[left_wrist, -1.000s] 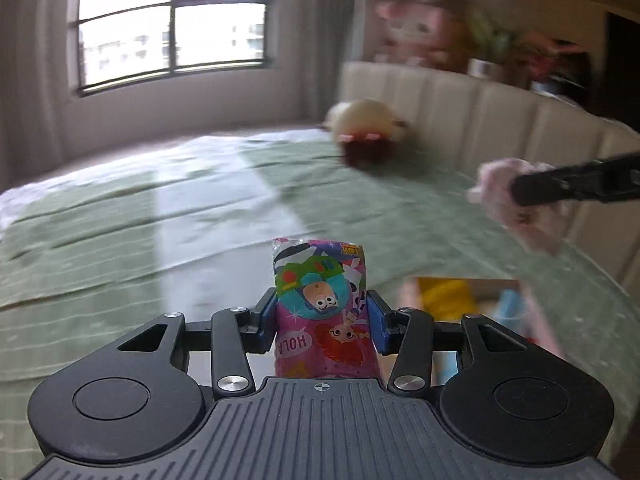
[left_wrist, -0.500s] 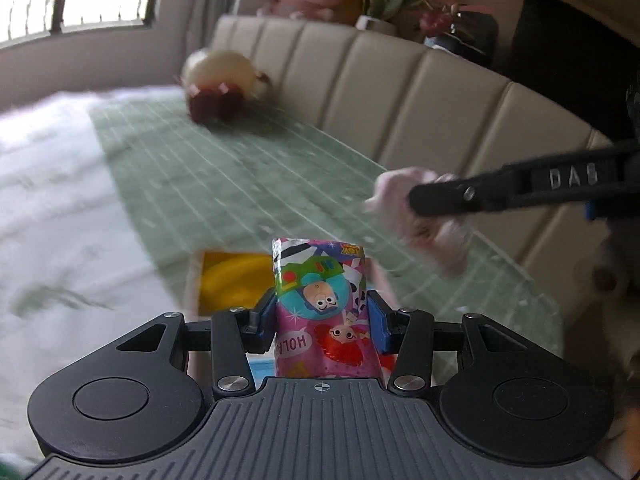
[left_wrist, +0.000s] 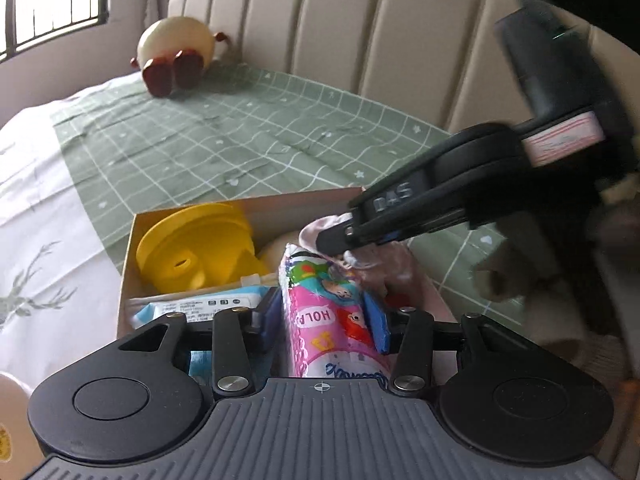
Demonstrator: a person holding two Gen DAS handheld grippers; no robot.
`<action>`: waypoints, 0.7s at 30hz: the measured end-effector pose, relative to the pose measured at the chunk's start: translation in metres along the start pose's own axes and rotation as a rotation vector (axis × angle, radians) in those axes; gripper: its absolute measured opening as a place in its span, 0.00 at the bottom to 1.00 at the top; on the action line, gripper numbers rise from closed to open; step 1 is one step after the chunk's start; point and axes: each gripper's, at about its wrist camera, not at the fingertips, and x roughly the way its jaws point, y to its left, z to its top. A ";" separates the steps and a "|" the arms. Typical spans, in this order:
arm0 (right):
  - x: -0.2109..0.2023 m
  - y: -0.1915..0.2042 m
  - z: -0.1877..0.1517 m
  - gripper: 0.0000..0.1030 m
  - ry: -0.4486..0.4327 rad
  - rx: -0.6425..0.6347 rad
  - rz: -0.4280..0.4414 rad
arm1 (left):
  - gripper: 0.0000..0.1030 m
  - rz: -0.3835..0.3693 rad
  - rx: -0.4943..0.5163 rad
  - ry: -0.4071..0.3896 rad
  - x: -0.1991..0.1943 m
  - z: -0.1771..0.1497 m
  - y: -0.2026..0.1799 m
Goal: Organize soft objects
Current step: 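Lower the candy pack and pink cloth into the box and open both grippers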
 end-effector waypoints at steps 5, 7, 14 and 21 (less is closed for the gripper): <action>-0.001 -0.002 -0.001 0.13 -0.007 -0.003 0.006 | 0.48 0.003 0.010 -0.007 -0.031 0.001 -0.002; 0.000 -0.003 -0.001 0.13 -0.011 -0.005 0.008 | 0.41 0.004 0.014 0.005 -0.041 -0.002 -0.004; -0.006 -0.006 -0.006 0.13 -0.013 -0.004 0.008 | 0.25 0.033 -0.007 0.068 -0.044 -0.010 -0.010; -0.010 0.001 -0.014 0.13 -0.033 -0.067 -0.017 | 0.25 0.023 -0.038 0.054 -0.030 -0.012 -0.003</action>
